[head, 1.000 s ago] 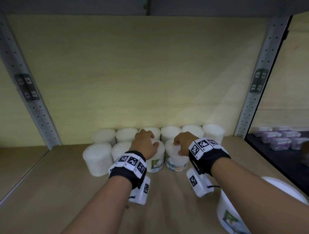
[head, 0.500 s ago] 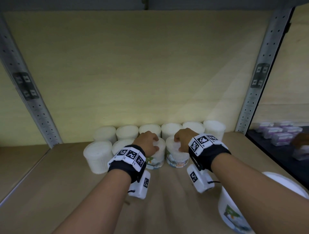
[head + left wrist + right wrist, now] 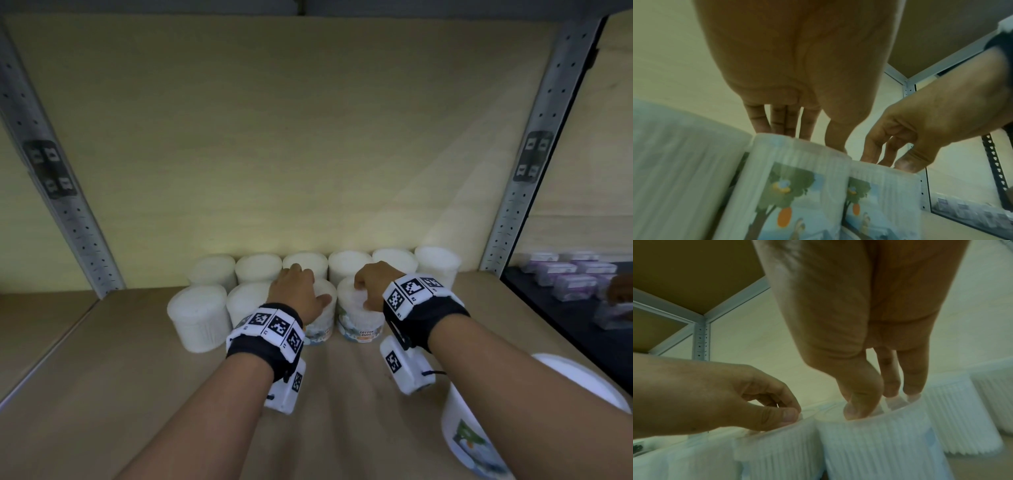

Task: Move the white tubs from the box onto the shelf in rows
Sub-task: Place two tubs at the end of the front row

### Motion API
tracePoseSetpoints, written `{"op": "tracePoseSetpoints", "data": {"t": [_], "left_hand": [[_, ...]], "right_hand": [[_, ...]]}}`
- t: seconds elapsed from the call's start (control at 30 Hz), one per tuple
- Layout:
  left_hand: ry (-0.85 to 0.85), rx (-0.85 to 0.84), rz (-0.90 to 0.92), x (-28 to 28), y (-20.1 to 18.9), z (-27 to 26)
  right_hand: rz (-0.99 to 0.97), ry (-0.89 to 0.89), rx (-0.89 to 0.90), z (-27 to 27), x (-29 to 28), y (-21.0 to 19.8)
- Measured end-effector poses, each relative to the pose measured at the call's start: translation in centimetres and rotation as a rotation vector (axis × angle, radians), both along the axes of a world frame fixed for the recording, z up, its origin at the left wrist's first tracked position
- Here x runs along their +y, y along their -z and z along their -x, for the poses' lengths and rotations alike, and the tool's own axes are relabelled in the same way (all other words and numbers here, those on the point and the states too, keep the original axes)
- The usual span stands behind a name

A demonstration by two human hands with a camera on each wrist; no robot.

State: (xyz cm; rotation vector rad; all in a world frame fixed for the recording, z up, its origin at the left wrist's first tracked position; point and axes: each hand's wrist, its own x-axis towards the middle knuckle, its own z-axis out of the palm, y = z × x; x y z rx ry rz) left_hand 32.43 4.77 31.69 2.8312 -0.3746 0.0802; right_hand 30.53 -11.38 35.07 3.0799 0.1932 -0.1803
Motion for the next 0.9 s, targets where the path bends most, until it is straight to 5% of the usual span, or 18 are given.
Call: {"op": "tracePoseSetpoints", "data": {"t": [0.37,0.9], "left_hand": [[0.189,0.198,-0.010,1.0,-1.5,-0.3],[0.125,0.147,-0.041,1.0,-1.0,0.0]], "right_hand": [[0.012,0.006,-0.010,0.0,0.1,0.0],[0.023,0.009,0.012,0.0,0.2,-0.1]]}}
